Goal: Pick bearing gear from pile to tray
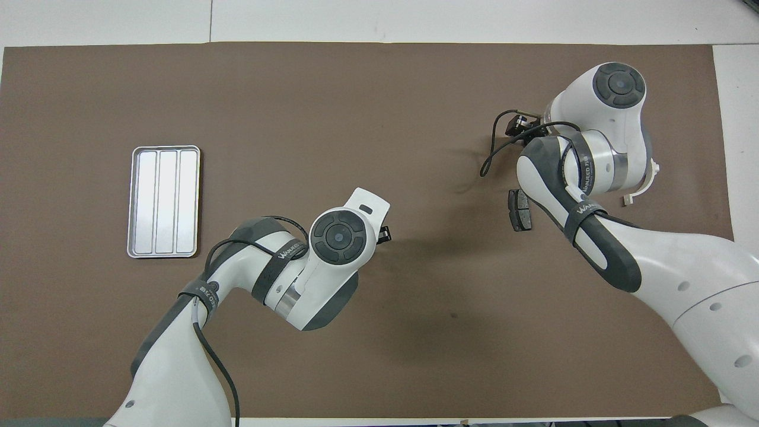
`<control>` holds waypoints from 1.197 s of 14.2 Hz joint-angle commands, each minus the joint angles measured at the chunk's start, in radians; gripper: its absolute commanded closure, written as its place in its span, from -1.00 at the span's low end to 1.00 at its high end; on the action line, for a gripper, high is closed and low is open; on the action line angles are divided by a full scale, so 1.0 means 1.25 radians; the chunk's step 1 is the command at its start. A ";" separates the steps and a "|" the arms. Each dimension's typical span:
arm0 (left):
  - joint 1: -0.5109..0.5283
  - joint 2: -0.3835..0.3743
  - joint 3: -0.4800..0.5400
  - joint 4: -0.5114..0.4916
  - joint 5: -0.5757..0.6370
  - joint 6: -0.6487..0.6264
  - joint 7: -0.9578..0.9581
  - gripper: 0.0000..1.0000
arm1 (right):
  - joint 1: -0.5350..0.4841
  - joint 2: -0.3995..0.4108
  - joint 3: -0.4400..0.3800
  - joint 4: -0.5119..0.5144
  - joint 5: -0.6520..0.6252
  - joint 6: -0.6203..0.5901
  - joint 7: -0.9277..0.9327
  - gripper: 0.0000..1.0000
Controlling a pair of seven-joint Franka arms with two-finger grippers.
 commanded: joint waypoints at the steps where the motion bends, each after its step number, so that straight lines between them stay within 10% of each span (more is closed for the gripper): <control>1: -0.010 -0.002 0.009 -0.013 -0.011 0.029 -0.005 -0.74 | -0.003 0.007 0.005 0.005 -0.014 0.017 0.020 -0.57; 9: -0.010 -0.002 0.009 -0.032 -0.011 0.062 -0.013 -0.06 | -0.003 0.007 0.005 0.005 -0.007 0.018 0.021 0.46; 12: -0.009 -0.002 0.009 -0.017 -0.011 0.042 -0.010 0.98 | -0.004 0.007 0.005 0.005 -0.006 0.026 0.021 0.96; 17: 0.061 -0.044 0.014 0.091 -0.007 -0.129 0.097 1.00 | -0.004 0.006 0.005 0.010 -0.015 0.015 0.019 1.00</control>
